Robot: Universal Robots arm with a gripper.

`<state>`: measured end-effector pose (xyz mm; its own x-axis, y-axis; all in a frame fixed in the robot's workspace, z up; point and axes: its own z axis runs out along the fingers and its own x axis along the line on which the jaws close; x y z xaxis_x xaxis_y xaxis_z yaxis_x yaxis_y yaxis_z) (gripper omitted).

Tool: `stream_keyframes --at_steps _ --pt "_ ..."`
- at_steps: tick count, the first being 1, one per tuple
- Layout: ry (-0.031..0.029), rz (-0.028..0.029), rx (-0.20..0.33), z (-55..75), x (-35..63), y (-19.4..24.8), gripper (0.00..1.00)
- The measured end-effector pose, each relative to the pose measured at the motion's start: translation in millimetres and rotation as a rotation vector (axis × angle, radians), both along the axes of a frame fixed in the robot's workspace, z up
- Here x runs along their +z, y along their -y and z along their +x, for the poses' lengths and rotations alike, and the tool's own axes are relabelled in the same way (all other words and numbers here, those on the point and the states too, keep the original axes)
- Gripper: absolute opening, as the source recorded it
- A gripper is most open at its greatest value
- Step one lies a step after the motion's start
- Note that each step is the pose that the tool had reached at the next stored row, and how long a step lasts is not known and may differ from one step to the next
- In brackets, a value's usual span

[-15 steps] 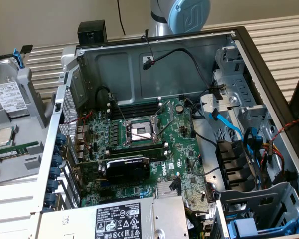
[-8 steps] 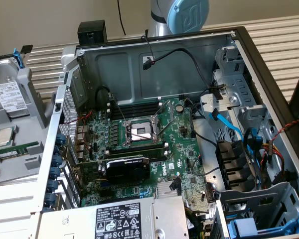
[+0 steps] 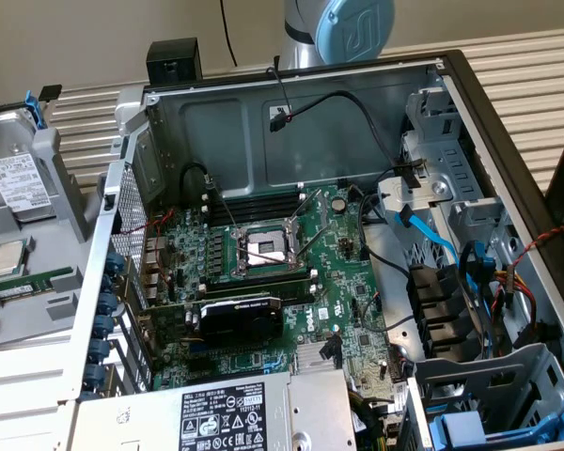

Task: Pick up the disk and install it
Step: 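Pick up the disk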

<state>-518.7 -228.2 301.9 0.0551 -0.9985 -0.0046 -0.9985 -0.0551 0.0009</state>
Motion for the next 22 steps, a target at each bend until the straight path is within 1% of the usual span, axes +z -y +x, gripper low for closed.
stream_keyframes --at_steps 1,2,7,13,22 --pt "0.0019 0.0000 0.000 -0.1 -1.3 0.1 0.74" --pt "0.0020 0.0000 0.000 -0.1 -1.7 0.4 0.74" --pt "0.0022 -0.0001 0.000 -0.1 -4.3 3.7 0.74" --pt "0.0022 0.0000 0.000 -0.2 -13.0 5.6 0.74" --pt "0.0022 0.0000 0.000 -0.2 -21.2 7.8 0.74"
